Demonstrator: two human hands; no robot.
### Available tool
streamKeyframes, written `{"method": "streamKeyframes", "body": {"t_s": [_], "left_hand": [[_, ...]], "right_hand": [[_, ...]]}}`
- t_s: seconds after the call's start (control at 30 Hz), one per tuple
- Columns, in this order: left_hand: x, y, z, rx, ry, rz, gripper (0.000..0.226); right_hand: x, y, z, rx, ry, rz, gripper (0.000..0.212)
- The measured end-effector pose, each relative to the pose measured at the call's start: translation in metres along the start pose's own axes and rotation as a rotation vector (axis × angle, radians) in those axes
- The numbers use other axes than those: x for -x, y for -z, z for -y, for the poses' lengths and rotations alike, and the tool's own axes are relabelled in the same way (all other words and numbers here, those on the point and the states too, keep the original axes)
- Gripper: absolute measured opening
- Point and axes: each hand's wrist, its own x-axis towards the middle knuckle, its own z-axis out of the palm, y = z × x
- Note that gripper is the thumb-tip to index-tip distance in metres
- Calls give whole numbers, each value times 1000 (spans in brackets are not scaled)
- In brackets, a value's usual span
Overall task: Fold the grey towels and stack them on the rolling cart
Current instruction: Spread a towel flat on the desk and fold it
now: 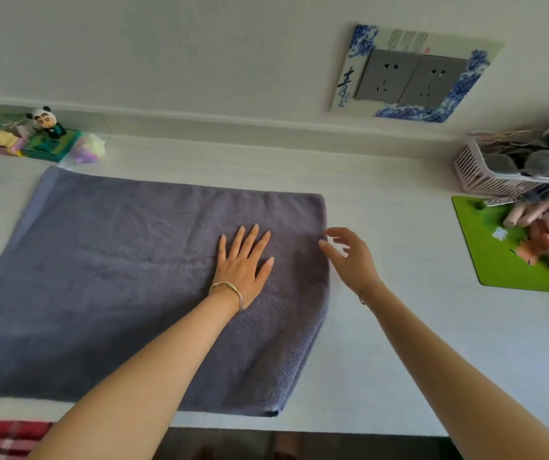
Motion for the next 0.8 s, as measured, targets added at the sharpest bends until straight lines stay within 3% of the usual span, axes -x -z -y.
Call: {"method": "streamKeyframes", "body": {"t_s": [0.13, 0.33, 0.5, 0.6, 0.8], "left_hand": [[32, 7, -6, 145, -125, 17, 95], [114, 20, -29, 298, -263, 120, 105], [135, 20, -31, 219, -396, 190, 71], [139, 19, -16, 120, -460, 112, 57], [140, 8, 9, 192, -418, 35, 40]], "right_hand": [[70, -9, -2, -57, 7, -108, 13], [160, -31, -1, -132, -171, -298, 15], [212, -52, 14, -258, -269, -380, 16], [241, -64, 22, -330, -329, -346, 19], [267, -83, 39, -483, -476, -195, 30]]}}
